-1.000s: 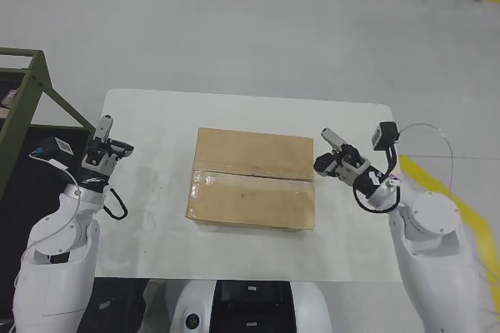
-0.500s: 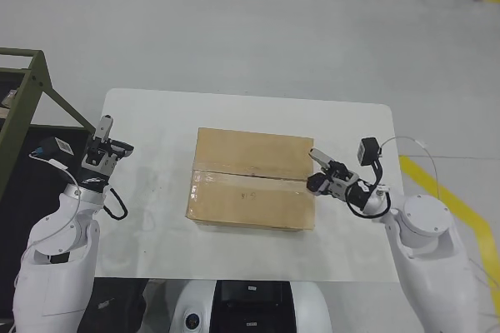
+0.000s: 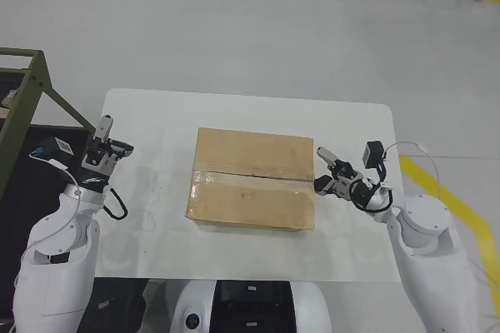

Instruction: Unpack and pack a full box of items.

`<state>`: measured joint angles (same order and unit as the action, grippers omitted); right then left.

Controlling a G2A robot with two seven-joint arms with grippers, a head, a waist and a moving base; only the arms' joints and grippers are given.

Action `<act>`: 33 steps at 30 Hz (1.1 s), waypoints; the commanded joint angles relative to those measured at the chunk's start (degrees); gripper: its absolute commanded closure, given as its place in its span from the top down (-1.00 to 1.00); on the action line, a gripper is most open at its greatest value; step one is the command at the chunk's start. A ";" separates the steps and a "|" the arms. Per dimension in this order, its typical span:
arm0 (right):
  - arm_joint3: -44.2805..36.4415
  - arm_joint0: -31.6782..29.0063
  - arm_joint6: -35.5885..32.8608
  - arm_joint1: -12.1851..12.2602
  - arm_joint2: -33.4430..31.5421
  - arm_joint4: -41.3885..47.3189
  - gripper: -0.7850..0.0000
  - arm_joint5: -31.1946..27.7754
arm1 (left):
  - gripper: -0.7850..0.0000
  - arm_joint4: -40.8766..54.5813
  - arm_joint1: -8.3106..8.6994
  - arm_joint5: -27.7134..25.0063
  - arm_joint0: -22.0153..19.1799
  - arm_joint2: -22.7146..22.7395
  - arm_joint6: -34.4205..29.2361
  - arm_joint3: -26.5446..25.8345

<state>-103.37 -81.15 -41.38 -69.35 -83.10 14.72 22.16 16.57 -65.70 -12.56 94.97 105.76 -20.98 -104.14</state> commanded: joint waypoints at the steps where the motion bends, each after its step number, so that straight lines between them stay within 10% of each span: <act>1: 0.39 0.30 0.10 0.05 0.21 0.18 1.00 -0.07 | 1.00 0.00 0.00 0.00 0.00 0.00 0.00 0.00; 33: 2.61 0.62 5.07 1.14 -1.77 2.64 1.00 -5.29 | 1.00 0.00 0.00 0.00 0.00 0.00 0.00 0.00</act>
<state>-100.93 -80.59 -36.72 -68.24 -84.49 17.32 17.14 16.57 -65.70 -12.56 94.97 105.76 -20.98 -104.14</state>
